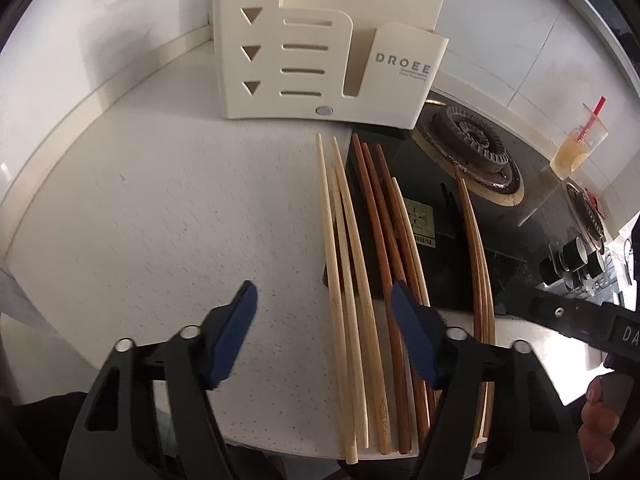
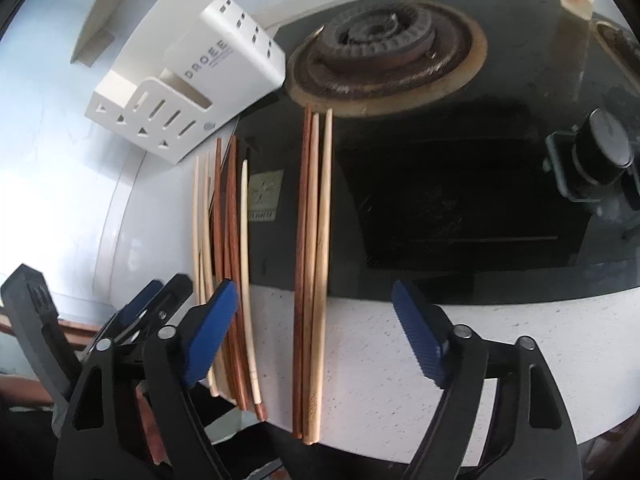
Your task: Organize utensils
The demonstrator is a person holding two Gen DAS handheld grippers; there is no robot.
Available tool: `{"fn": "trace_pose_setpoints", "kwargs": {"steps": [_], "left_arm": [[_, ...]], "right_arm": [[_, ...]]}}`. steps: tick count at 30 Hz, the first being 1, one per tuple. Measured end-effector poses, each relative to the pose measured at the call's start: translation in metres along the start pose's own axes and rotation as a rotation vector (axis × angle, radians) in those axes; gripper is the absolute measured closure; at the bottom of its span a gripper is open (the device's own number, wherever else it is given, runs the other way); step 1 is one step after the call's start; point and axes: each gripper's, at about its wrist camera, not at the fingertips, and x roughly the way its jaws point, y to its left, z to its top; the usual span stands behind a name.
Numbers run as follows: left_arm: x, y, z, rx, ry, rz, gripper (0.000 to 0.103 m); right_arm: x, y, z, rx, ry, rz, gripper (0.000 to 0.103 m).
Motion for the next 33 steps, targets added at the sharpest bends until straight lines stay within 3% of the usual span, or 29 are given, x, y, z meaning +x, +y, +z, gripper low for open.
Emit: {"fn": "trace_pose_setpoints", "kwargs": {"steps": [4, 16, 21, 28, 33], "left_arm": [[0.006, 0.002, 0.000, -0.018, 0.035, -0.045, 0.052], [0.014, 0.000, -0.001, -0.052, 0.107, -0.164, 0.059], [0.013, 0.001, 0.000, -0.048, 0.109, -0.128, 0.059], [0.018, 0.002, -0.001, -0.043, 0.133, -0.118, 0.060], [0.019, 0.006, 0.000, -0.054, 0.139, -0.124, 0.071]], "right_arm": [[0.003, 0.001, 0.000, -0.014, 0.010, 0.005, 0.036], [0.010, 0.000, -0.007, 0.010, 0.080, 0.062, 0.053], [0.009, -0.001, -0.006, 0.019, 0.082, 0.081, 0.061], [0.014, -0.003, -0.005, 0.034, 0.100, 0.101, 0.064], [0.014, -0.007, -0.005, 0.040, 0.096, 0.105, 0.070]]}}
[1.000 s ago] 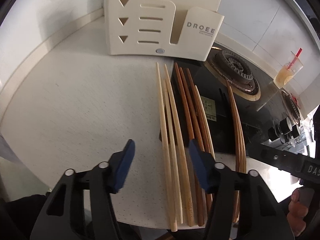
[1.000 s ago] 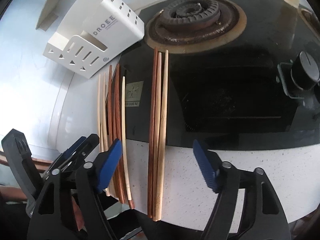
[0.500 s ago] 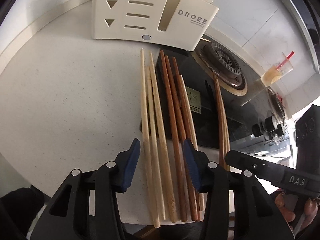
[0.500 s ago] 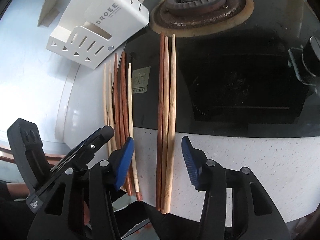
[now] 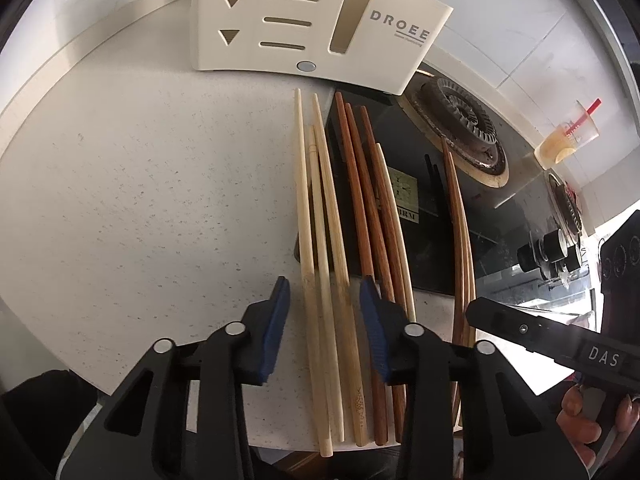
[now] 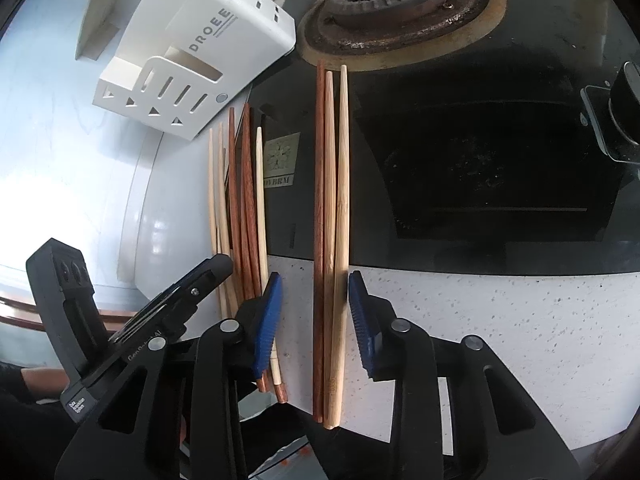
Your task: Organize utensils
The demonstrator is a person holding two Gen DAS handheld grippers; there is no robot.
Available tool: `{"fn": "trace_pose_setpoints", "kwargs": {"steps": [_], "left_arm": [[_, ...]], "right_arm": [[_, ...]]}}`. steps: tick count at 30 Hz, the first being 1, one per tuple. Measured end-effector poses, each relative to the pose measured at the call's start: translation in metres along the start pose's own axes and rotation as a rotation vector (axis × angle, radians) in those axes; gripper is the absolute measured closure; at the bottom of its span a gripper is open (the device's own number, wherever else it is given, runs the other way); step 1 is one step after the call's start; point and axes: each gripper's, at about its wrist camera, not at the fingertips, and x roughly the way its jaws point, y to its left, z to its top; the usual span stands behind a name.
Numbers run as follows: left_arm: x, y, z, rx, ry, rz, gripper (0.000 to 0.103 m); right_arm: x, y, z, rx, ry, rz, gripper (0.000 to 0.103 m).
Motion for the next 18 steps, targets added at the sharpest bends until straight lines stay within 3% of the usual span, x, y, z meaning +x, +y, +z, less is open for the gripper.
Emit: {"fn": "trace_pose_setpoints", "kwargs": {"steps": [3, 18], "left_arm": [[0.000, 0.005, 0.001, -0.021, 0.005, -0.016, 0.076], [-0.001, 0.016, 0.003, -0.070, 0.015, -0.066, 0.080]], "right_arm": [[0.001, -0.003, 0.000, 0.006, 0.003, 0.008, 0.074], [0.004, -0.013, 0.001, 0.041, 0.012, 0.039, 0.084]]}}
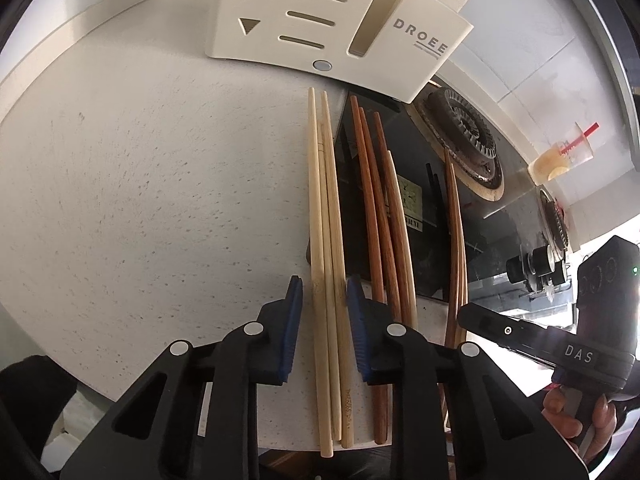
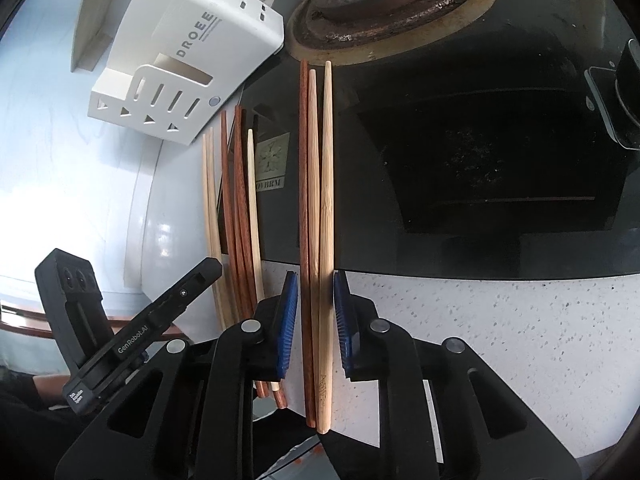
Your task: Organize utensils
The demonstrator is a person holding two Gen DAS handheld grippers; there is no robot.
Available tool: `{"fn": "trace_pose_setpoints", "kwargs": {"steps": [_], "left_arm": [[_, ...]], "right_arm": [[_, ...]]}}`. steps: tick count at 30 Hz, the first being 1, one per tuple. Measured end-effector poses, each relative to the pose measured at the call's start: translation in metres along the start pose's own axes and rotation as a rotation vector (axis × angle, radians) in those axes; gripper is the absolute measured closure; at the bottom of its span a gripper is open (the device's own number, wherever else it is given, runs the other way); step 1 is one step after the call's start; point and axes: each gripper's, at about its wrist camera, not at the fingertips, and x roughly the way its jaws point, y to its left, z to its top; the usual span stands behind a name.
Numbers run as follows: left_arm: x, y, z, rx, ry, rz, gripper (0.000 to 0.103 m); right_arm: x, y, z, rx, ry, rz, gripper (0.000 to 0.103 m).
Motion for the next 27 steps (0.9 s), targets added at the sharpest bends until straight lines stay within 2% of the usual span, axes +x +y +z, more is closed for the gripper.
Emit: {"fn": "trace_pose_setpoints", "kwargs": {"steps": [8, 16, 27], "left_arm": [[-0.011, 0.003, 0.000, -0.012, -0.017, -0.035, 0.080], [-0.009, 0.012, 0.001, -0.038, -0.012, -0.024, 0.083], [-0.006, 0.012, 0.002, -0.026, -0.002, 0.006, 0.084]], "right_arm": [[-0.004, -0.002, 0.000, 0.000, -0.014, 0.003, 0.084], [-0.004, -0.002, 0.000, 0.005, -0.011, 0.008, 0.084], [-0.002, -0.002, 0.000, 0.004, -0.011, 0.010, 0.084]]}}
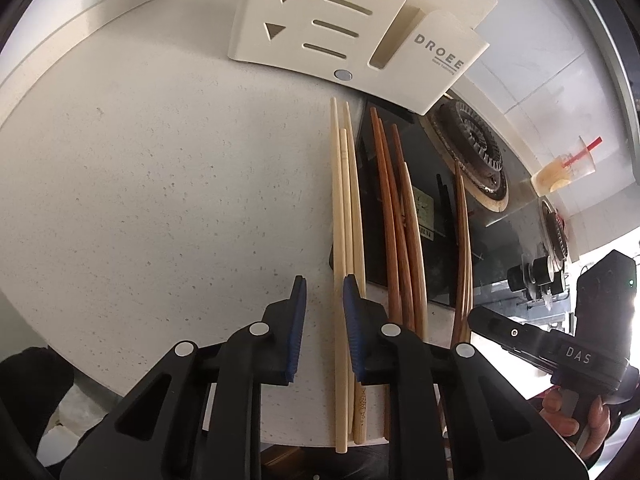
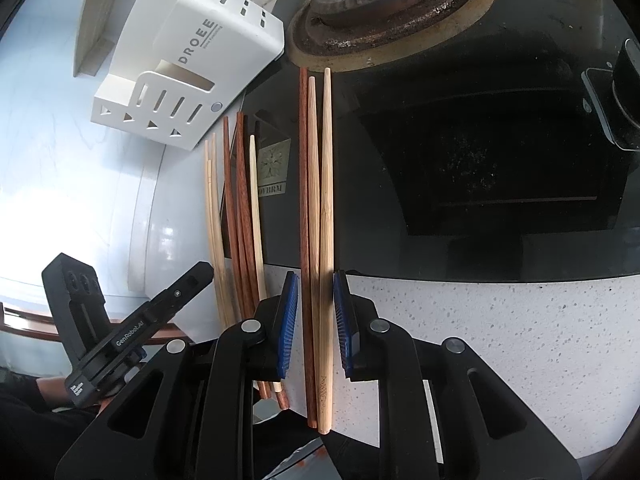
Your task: Organize utensils
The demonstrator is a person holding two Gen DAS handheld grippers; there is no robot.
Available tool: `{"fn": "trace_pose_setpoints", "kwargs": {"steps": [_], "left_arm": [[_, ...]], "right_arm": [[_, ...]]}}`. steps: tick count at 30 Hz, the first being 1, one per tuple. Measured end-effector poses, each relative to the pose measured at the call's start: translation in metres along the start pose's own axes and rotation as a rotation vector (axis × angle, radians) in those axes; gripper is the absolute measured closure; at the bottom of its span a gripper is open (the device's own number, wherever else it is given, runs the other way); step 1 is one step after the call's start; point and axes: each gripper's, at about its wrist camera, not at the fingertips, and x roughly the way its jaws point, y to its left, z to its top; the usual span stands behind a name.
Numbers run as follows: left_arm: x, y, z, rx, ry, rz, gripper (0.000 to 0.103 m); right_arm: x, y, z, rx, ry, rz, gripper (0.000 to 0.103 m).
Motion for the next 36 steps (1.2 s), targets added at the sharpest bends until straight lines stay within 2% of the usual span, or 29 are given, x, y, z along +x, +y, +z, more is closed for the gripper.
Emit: {"fn": "trace_pose_setpoints", "kwargs": {"steps": [9, 15, 25, 36], "left_arm": [[0.004, -0.004, 0.001, 0.011, 0.003, 0.031, 0.085], [0.007, -0.004, 0.003, 0.009, 0.009, 0.040, 0.092], [0.006, 0.003, 0.004, -0.014, 0.020, 0.024, 0.098], [0.005, 0.007, 0.004, -0.043, 0.036, -0.025, 0.098]], "right_arm": [[0.001, 0.000, 0.000, -0.001, 0.004, 0.002, 0.084], [0.006, 0.001, -0.001, -0.008, 0.012, -0.003, 0.084], [0.006, -0.001, -0.002, -0.011, 0.008, 0.006, 0.087], [0.004, -0.003, -0.001, -0.002, 0.005, 0.014, 0.091]]}}
